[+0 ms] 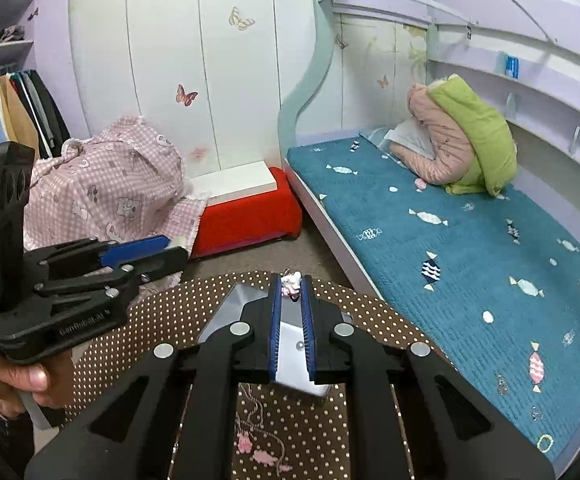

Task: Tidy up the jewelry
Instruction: 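Carry the jade pendant into the box with the left gripper while the right gripper drops a pink charm there, then lower the left gripper onto the white charm and close it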

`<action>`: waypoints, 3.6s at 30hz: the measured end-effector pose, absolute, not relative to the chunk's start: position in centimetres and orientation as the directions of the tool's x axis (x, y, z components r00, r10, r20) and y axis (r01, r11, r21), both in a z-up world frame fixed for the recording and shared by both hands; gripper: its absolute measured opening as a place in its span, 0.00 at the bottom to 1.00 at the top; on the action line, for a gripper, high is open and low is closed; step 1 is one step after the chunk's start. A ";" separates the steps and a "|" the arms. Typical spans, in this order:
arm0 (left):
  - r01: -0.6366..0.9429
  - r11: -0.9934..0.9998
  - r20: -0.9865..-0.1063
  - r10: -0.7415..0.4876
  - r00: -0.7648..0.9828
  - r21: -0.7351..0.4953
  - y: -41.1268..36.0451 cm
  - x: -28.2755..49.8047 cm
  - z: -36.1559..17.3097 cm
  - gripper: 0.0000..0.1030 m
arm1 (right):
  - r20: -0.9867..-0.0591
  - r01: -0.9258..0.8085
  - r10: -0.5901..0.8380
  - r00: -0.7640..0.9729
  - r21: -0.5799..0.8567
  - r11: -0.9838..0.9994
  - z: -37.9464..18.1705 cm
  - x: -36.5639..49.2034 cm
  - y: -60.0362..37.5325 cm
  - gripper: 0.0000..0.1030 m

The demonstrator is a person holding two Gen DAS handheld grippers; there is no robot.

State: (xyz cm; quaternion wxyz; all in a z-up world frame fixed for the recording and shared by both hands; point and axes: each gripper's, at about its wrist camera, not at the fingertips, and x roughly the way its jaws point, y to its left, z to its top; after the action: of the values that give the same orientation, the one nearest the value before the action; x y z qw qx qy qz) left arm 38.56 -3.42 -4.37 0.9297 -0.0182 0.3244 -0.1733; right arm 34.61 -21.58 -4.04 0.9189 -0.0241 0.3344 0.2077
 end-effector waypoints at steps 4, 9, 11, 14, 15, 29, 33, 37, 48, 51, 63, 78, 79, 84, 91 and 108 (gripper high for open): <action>0.311 0.936 -0.629 -0.344 0.698 -0.166 -4.7 41.0 -5.0 0.27 | -0.663 -0.387 0.354 0.660 0.104 0.916 -5.5 36.5 -21.4 0.08; 0.306 0.937 -0.674 -0.335 0.659 -0.167 -5.7 42.7 -7.0 0.27 | -0.707 -0.369 0.342 0.619 0.122 0.921 -7.7 37.7 -21.4 0.09; 0.302 0.939 -0.692 -0.329 0.642 -0.166 -6.0 43.2 -8.0 0.27 | -0.728 -0.360 0.336 0.597 0.131 0.924 -8.7 38.2 -21.3 0.09; 0.300 0.938 -0.720 -0.327 0.612 -0.172 -6.2 43.8 -9.4 0.28 | -0.751 -0.349 0.330 0.572 0.141 0.926 -9.9 38.7 -21.3 0.10; 0.293 0.940 -0.727 -0.322 0.606 -0.173 -6.1 43.8 -9.9 0.28 | -0.753 -0.346 0.329 0.569 0.143 0.927 -10.1 38.9 -21.3 0.10; 0.199 0.966 -0.687 -0.256 0.680 -0.163 -2.8 41.9 -8.9 0.90 | -0.715 -0.246 0.299 0.632 0.181 0.952 -9.4 38.3 -23.3 0.94; 0.169 0.975 -0.667 -0.222 0.711 -0.145 -1.7 40.7 -7.9 0.91 | -0.698 -0.235 0.290 0.654 0.177 0.956 -8.8 37.7 -23.5 0.93; 0.150 0.976 -0.642 -0.216 0.736 -0.156 -0.9 39.3 -6.8 0.92 | -0.683 -0.232 0.289 0.671 0.177 0.956 -8.0 36.9 -23.7 0.93; 0.081 0.988 -0.579 -0.141 0.803 -0.129 1.5 34.5 -4.8 0.92 | -0.610 -0.236 0.286 0.739 0.163 0.958 -5.1 32.4 -24.4 0.93; 0.064 0.992 -0.567 -0.116 0.816 -0.111 1.8 32.8 -4.8 0.92 | -0.592 -0.242 0.287 0.753 0.156 0.958 -4.4 31.2 -24.4 0.93; 0.069 0.997 -0.577 -0.075 0.813 -0.033 1.3 27.2 -7.4 0.92 | -0.593 -0.232 0.270 0.758 0.141 0.962 -5.2 26.8 -25.0 0.93; 0.062 0.997 -0.610 -0.078 0.788 -0.046 1.7 23.4 -10.4 0.92 | -0.622 -0.205 0.258 0.739 0.157 0.966 -8.0 22.5 -25.4 0.93; 0.063 0.997 -0.616 -0.077 0.784 -0.044 1.7 23.3 -10.7 0.92 | -0.626 -0.206 0.258 0.736 0.156 0.966 -8.2 22.3 -25.3 0.93; 0.079 0.996 -0.645 -0.081 0.760 -0.033 1.2 22.9 -12.3 0.92 | -0.642 -0.199 0.258 0.722 0.164 0.966 -9.0 21.8 -25.6 0.93; 0.138 0.990 -0.712 -0.104 0.694 -0.010 -0.7 23.1 -16.0 0.92 | -0.673 -0.190 0.255 0.695 0.170 0.967 -10.3 21.6 -25.9 0.93; 0.186 0.982 -0.801 -0.137 0.583 -0.032 -2.7 24.9 -20.9 0.64 | -0.729 -0.185 0.264 0.632 0.189 0.964 -13.0 22.6 -25.8 0.93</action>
State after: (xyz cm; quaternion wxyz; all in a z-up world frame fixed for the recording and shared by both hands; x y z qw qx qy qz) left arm 24.93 -2.74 -20.93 0.8894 0.0277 0.4472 -0.0908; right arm 22.64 -25.82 -13.02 0.9020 0.0481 0.4105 0.1244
